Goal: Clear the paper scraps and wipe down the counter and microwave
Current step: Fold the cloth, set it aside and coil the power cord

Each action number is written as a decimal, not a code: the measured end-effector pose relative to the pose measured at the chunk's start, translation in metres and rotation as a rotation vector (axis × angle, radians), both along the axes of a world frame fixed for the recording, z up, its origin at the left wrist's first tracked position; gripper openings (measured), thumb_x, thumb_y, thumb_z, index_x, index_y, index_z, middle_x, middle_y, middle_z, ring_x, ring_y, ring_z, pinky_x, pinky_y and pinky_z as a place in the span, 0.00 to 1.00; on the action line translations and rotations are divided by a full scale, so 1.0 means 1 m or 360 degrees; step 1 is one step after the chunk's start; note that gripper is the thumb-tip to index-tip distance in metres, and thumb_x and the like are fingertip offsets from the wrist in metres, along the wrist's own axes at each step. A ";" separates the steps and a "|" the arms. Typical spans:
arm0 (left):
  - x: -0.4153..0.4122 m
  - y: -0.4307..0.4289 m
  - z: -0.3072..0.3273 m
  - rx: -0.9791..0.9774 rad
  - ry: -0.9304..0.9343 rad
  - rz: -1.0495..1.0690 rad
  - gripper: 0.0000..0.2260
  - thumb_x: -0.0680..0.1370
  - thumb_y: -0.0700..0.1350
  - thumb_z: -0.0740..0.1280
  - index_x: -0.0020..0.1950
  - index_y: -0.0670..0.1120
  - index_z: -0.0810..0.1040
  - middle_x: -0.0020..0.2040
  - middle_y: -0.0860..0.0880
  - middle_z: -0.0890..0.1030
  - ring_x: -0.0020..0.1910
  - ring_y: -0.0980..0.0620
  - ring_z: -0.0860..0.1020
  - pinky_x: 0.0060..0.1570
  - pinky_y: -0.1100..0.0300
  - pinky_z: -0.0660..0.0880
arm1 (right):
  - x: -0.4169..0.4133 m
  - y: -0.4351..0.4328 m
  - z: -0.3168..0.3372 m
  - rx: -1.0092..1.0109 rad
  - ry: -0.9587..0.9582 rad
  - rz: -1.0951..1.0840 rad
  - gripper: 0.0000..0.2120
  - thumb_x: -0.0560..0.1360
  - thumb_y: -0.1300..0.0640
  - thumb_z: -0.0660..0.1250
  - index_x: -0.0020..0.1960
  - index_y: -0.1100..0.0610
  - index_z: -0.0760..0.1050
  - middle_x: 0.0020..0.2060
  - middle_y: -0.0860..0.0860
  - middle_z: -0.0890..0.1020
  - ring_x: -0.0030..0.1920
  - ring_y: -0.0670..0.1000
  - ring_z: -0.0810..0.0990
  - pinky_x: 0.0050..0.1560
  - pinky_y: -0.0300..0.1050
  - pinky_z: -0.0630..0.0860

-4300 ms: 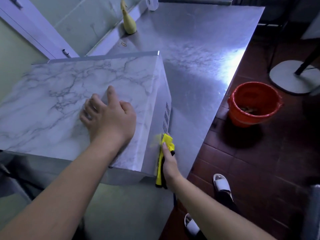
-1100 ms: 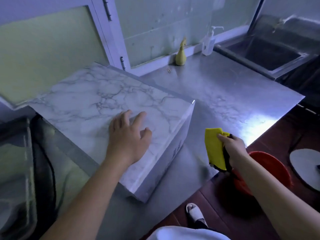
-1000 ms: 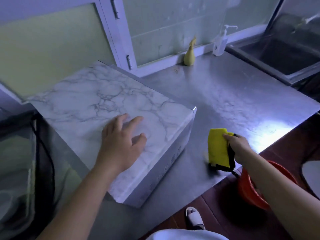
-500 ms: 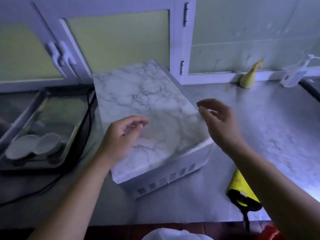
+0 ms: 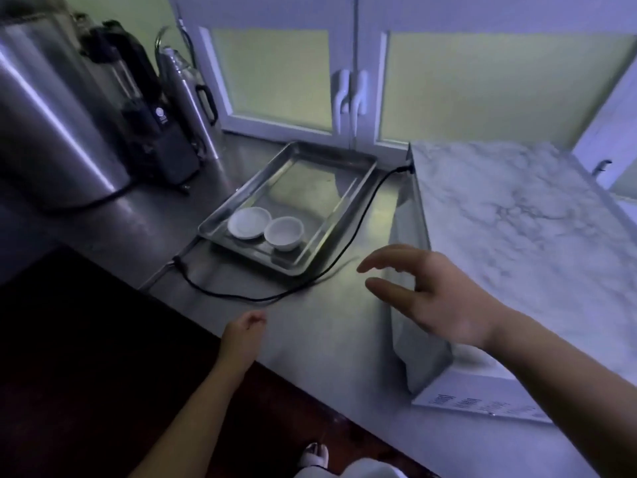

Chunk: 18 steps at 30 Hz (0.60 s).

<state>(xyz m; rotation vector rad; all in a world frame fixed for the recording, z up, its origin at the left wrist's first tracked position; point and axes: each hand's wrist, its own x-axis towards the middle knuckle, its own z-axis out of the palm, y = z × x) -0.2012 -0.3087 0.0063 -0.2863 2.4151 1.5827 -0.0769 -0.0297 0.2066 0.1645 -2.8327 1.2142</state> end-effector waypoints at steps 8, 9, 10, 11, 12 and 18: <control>-0.093 -0.070 -0.041 -0.0812 -0.0020 -0.0516 0.25 0.77 0.43 0.65 0.75 0.44 0.68 0.72 0.41 0.70 0.69 0.40 0.70 0.68 0.49 0.68 | -0.068 -0.075 -0.033 0.0065 -0.0261 0.0065 0.09 0.79 0.50 0.67 0.58 0.48 0.81 0.51 0.37 0.81 0.54 0.35 0.78 0.55 0.33 0.73; -0.107 -0.071 -0.046 -0.0966 0.0033 -0.0622 0.26 0.78 0.45 0.65 0.76 0.46 0.66 0.74 0.43 0.68 0.71 0.41 0.67 0.69 0.49 0.67 | -0.072 -0.079 -0.037 0.0078 -0.0290 0.0050 0.09 0.79 0.50 0.67 0.58 0.47 0.81 0.51 0.36 0.81 0.53 0.34 0.78 0.55 0.35 0.74; -0.119 -0.071 -0.049 -0.1116 0.0070 -0.0737 0.28 0.78 0.47 0.64 0.77 0.47 0.64 0.75 0.44 0.66 0.73 0.42 0.64 0.71 0.49 0.64 | -0.075 -0.080 -0.040 0.0083 -0.0321 0.0031 0.09 0.80 0.49 0.67 0.58 0.46 0.81 0.51 0.35 0.81 0.53 0.33 0.78 0.56 0.37 0.75; -0.130 -0.070 -0.054 -0.1237 0.0097 -0.0848 0.29 0.78 0.49 0.64 0.78 0.49 0.62 0.77 0.45 0.64 0.74 0.43 0.62 0.72 0.50 0.62 | -0.076 -0.081 -0.042 0.0077 -0.0349 0.0002 0.09 0.80 0.49 0.66 0.58 0.45 0.81 0.51 0.34 0.81 0.53 0.33 0.78 0.58 0.39 0.76; -0.139 -0.068 -0.059 -0.1323 0.0128 -0.0942 0.29 0.78 0.50 0.64 0.78 0.50 0.62 0.76 0.46 0.64 0.74 0.43 0.62 0.72 0.50 0.62 | -0.077 -0.081 -0.044 0.0068 -0.0367 -0.0039 0.08 0.80 0.49 0.66 0.57 0.44 0.81 0.51 0.33 0.81 0.53 0.33 0.78 0.59 0.42 0.76; -0.146 -0.052 -0.080 -0.1456 0.0363 -0.1113 0.10 0.77 0.50 0.66 0.58 0.52 0.77 0.58 0.50 0.77 0.60 0.46 0.74 0.57 0.54 0.69 | -0.063 -0.064 -0.041 0.0084 -0.0402 -0.0265 0.07 0.79 0.47 0.66 0.55 0.41 0.80 0.49 0.36 0.83 0.52 0.34 0.79 0.58 0.43 0.77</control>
